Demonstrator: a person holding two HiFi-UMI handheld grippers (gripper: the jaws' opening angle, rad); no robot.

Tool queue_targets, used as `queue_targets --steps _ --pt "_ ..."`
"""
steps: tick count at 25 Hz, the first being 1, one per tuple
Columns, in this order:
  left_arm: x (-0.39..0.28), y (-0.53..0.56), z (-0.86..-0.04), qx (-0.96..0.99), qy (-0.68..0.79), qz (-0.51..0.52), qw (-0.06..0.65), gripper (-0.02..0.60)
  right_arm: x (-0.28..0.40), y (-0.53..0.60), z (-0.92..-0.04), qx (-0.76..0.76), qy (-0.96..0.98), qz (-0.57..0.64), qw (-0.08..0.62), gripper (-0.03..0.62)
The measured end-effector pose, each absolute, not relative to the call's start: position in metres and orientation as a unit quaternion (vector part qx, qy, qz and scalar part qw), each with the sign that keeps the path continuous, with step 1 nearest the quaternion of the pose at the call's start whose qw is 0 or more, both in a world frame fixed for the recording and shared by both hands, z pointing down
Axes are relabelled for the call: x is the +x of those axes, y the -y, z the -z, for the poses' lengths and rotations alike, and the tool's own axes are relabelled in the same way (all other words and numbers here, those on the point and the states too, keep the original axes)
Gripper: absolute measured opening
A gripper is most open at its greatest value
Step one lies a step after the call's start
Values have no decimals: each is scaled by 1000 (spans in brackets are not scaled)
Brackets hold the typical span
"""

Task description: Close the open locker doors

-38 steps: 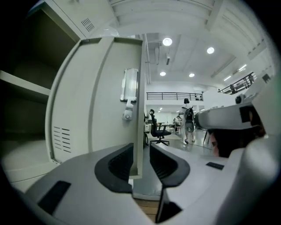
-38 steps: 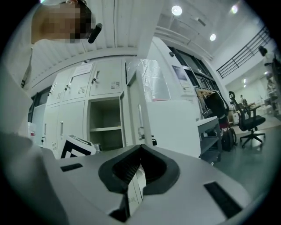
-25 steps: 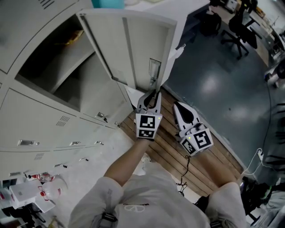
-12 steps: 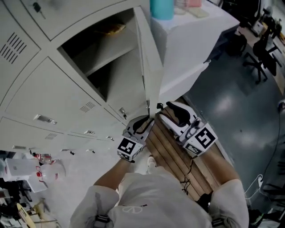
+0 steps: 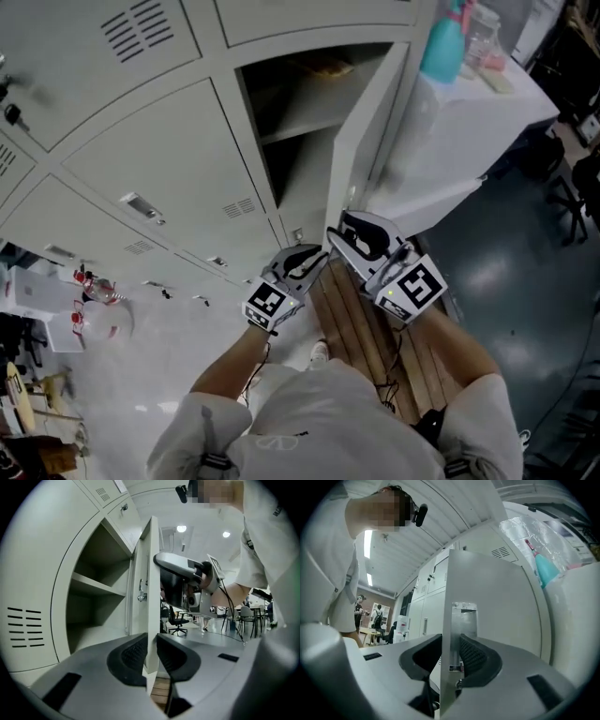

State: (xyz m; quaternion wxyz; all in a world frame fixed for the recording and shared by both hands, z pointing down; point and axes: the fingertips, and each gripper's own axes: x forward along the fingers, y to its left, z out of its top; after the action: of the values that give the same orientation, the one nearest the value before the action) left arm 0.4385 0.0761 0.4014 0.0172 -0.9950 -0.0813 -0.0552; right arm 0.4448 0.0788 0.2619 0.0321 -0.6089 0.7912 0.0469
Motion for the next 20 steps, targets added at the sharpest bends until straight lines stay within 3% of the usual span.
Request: queue_targets --steps 4,5,7,13,20 --pt "428 -45 -401 -998 25 57 26 58 438 -53 -263 -603 -796 -48 20 120" --pt "423 -36 -400 -998 2 57 27 24 437 -46 -263 -601 -797 -48 19 120" --pt "412 -21 -397 -997 -37 53 34 16 434 -32 -263 -595 -802 -50 23 117" --pt "414 -22 -387 -990 -75 63 101 5 434 8 -262 -588 -806 -54 35 109" --pt "454 15 -361 -985 -154 38 74 5 441 49 -262 -601 -795 -62 45 99"
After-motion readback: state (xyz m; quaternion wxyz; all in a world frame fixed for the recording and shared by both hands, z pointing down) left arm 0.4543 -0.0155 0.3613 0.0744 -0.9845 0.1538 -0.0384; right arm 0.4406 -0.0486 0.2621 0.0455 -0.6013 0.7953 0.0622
